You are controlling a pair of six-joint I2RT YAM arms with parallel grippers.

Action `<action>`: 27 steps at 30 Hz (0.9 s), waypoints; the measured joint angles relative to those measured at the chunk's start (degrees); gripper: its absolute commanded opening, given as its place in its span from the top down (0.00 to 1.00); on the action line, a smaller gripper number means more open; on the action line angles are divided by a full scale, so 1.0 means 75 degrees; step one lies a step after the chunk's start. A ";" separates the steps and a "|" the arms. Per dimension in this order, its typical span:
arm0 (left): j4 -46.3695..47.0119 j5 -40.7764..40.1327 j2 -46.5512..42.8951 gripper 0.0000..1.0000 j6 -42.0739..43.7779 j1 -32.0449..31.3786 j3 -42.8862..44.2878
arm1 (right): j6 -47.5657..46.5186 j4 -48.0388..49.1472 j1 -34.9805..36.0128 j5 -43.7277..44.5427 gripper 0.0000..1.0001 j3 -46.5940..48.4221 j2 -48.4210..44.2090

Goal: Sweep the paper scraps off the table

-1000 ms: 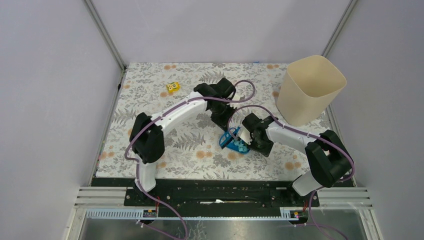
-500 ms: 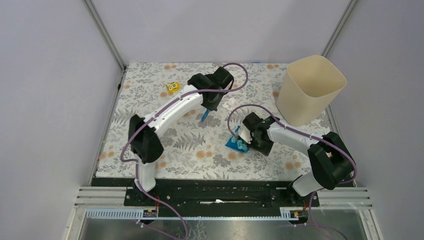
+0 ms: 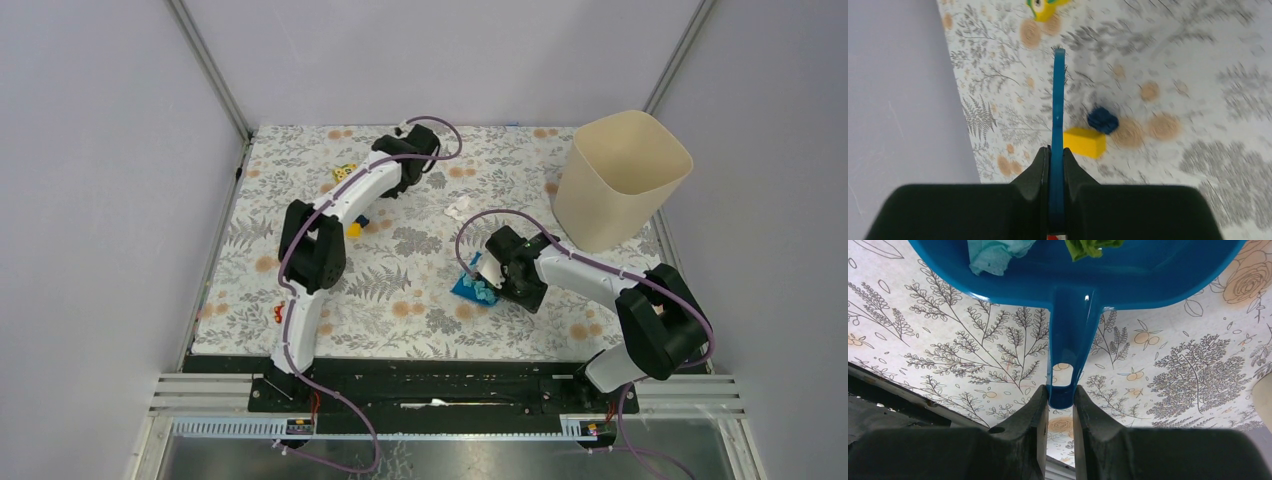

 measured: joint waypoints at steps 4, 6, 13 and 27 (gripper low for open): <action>0.0644 -0.0303 0.0122 1.00 0.0219 0.0388 0.0000 | 0.0012 0.0000 0.0003 -0.0067 0.98 -0.0047 0.0000; 0.0833 -0.0312 0.0233 1.00 0.0280 0.0446 0.0000 | 0.0020 0.0003 0.0003 -0.0079 0.98 -0.0055 0.0000; 0.1093 0.0245 0.0612 1.00 0.0277 0.0408 -0.0140 | 0.0020 0.0003 0.0003 -0.0114 0.98 -0.0082 0.0000; 0.1172 0.2235 -0.0067 1.00 -0.0335 -0.0688 -0.0886 | 0.0026 0.0006 0.0003 -0.0102 0.98 -0.0082 0.0032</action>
